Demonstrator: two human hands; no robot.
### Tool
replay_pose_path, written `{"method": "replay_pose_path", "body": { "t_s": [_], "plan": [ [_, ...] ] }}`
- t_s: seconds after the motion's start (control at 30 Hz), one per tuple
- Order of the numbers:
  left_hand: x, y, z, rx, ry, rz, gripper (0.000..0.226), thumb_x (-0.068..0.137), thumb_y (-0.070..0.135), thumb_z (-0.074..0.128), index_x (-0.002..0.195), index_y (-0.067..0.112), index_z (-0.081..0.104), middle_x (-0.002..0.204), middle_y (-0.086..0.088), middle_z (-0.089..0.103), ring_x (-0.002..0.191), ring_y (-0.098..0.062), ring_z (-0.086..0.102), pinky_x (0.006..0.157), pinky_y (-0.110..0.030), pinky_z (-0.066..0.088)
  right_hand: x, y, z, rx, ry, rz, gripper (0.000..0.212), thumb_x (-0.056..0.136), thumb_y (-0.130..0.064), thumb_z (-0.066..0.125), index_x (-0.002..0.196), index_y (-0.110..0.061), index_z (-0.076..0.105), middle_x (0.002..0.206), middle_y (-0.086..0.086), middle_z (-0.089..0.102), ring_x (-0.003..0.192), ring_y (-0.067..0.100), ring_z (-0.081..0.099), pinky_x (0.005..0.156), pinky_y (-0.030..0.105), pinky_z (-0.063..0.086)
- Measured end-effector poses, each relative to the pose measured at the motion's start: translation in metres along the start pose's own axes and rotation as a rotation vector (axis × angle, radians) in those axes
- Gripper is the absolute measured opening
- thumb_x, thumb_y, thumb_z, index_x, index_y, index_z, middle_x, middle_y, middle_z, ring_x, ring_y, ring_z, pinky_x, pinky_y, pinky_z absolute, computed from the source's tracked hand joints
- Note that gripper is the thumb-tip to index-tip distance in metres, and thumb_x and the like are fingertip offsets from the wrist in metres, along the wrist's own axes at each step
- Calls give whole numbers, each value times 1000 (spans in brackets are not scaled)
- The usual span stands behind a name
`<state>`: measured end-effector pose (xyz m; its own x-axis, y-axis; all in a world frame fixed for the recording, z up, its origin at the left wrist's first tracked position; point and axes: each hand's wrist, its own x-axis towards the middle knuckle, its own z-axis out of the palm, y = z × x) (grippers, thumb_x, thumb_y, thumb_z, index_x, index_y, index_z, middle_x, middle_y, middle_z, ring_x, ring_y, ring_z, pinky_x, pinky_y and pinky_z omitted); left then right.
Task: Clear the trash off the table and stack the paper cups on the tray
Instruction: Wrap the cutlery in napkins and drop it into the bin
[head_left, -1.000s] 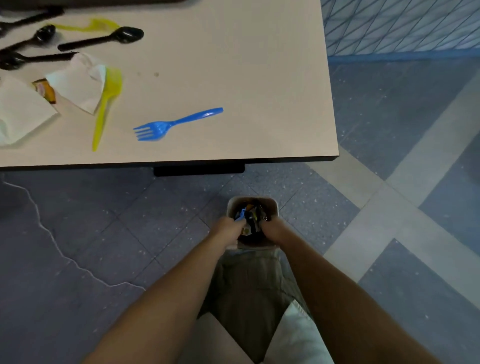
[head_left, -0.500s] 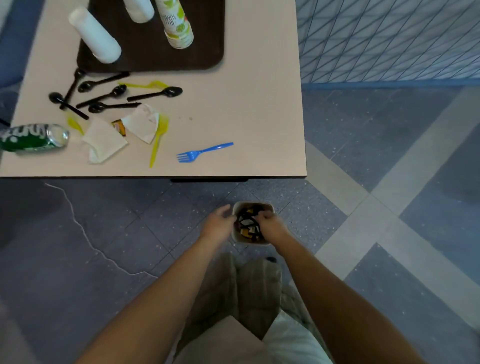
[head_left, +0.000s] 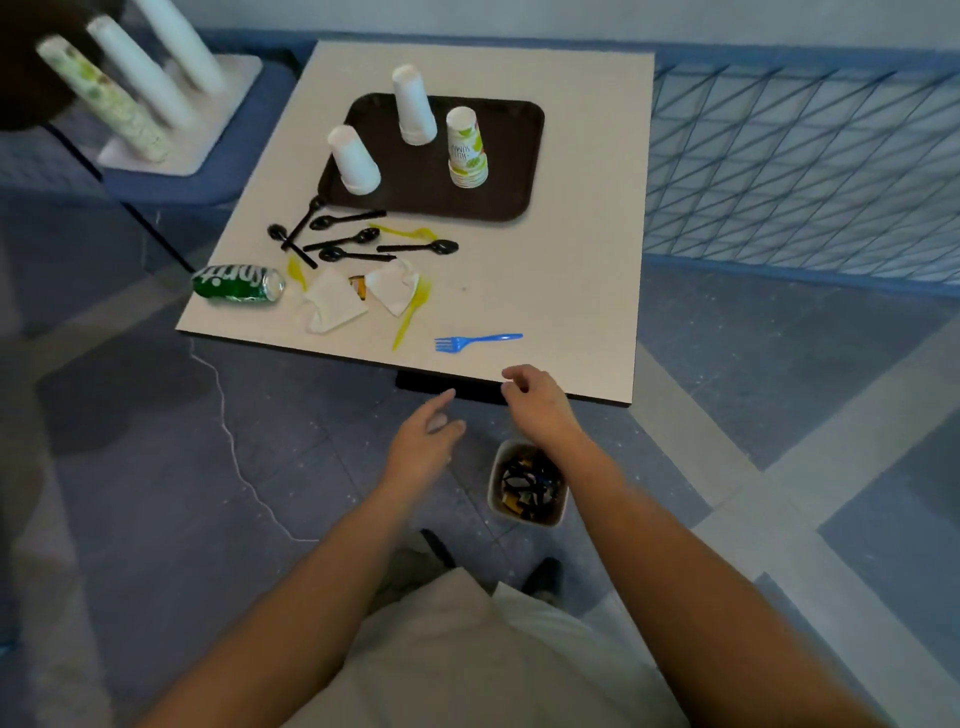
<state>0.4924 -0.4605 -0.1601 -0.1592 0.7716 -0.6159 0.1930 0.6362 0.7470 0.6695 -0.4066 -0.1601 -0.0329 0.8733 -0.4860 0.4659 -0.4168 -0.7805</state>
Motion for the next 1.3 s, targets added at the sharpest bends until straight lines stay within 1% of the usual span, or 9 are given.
{"method": "replay_pose_path", "body": {
  "t_s": [0.1, 0.23, 0.33, 0.57, 0.7, 0.83, 0.93, 1.17, 1.3],
  "plan": [
    [11, 13, -27, -29, 19, 21, 48, 100, 20, 69, 145, 32, 58, 119, -4, 63, 84, -13, 62, 74, -31, 52, 22, -21, -1, -87, 38, -56, 42, 101, -12, 48, 142, -15, 53, 140, 10, 36, 71, 20, 61, 69, 31, 51],
    [40, 32, -66, -76, 14, 41, 42, 98, 20, 70, 136, 36, 64, 102, -2, 64, 82, -17, 60, 71, -34, 47, 59, -33, 13, -334, 78, -129, 59, 95, -4, 48, 151, -24, 44, 149, 13, 28, 112, 34, 55, 98, 44, 52],
    [64, 48, -97, -66, 27, 61, 39, 97, 22, 69, 131, 40, 64, 104, -1, 68, 86, -16, 63, 73, -33, 51, 84, -37, 28, -632, 100, -111, 64, 94, -4, 50, 151, -30, 40, 149, 12, 26, 120, 33, 43, 95, 45, 52],
    [138, 85, -170, 113, -44, 86, 42, 98, 28, 65, 138, 38, 62, 121, -1, 69, 100, -17, 71, 97, -41, 56, 131, -49, 55, -773, 220, 21, 19, 99, -14, 50, 118, -16, 50, 124, 13, 35, 103, 36, 45, 76, 48, 52],
    [171, 104, -190, 174, -127, 106, 38, 97, 30, 64, 135, 37, 64, 118, -1, 70, 98, -16, 69, 91, -35, 53, 142, -52, 54, -825, 289, 86, 17, 102, -19, 51, 117, -10, 53, 122, 14, 38, 103, 36, 48, 76, 47, 52],
    [194, 123, -194, 157, -181, 106, 34, 99, 28, 64, 133, 29, 65, 115, -2, 70, 93, -14, 68, 85, -31, 53, 144, -63, 62, -521, 423, 167, 19, 102, -19, 54, 114, -6, 59, 121, 18, 45, 105, 40, 50, 88, 46, 46],
    [205, 132, -183, 152, -235, 61, 34, 100, 31, 63, 133, 22, 65, 115, 0, 70, 97, -15, 70, 84, -30, 55, 145, -93, 76, -180, 476, 79, 4, 99, -13, 59, 101, -12, 62, 106, 12, 54, 90, 31, 56, 84, 36, 44],
    [226, 149, -162, 90, -315, -58, 26, 102, 42, 60, 119, 25, 72, 113, 3, 71, 99, -16, 68, 78, -28, 55, 167, -164, 122, -2, 193, 48, 4, 99, -17, 61, 96, -15, 63, 84, -9, 61, 76, 6, 56, 62, 11, 38],
    [241, 155, -161, 113, -216, -10, 16, 101, 33, 62, 98, 26, 76, 108, -8, 75, 97, -20, 69, 80, -34, 55, 177, -173, 129, 11, 76, 37, 6, 98, -22, 61, 94, -18, 64, 86, -7, 65, 76, 5, 57, 62, 12, 39]
  ]
}}
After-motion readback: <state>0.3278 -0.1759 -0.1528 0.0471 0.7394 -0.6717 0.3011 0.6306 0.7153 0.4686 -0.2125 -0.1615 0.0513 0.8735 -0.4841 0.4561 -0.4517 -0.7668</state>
